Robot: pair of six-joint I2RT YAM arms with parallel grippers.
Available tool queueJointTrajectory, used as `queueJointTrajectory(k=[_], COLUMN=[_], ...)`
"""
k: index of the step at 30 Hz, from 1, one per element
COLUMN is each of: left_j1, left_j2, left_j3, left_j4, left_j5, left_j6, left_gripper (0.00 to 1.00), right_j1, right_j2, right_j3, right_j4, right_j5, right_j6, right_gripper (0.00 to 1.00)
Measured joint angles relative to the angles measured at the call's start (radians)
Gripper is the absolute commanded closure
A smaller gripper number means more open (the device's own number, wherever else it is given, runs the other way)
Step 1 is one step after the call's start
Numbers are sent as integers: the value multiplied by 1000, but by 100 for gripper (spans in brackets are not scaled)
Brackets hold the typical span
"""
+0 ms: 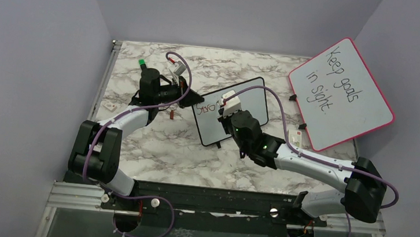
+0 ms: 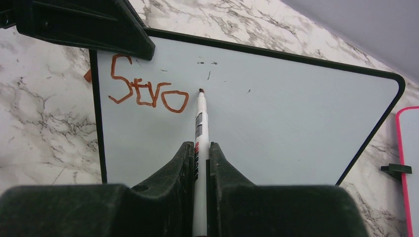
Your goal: Write a sentence on the whiteboard
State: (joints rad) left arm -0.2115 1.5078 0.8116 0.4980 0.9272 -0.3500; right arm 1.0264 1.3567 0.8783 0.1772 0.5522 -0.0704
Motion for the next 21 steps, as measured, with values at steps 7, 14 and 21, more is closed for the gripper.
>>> queueJointTrajectory(k=[7, 14, 21], left_j1=[0, 0, 0], left_j2=[0, 0, 0], left_j3=[0, 0, 0], left_j4=[-1, -3, -5], left_j5=[0, 0, -1], left_j6=[0, 3, 3], left_gripper=[100, 100, 100], right_j1=[0, 0, 0], right_j2=[0, 0, -1], right_j3=[0, 0, 0], right_j4=[-21, -57, -68], right_j5=[-6, -34, -43], right_j6=[5, 16, 18], right_gripper=[99, 99, 99])
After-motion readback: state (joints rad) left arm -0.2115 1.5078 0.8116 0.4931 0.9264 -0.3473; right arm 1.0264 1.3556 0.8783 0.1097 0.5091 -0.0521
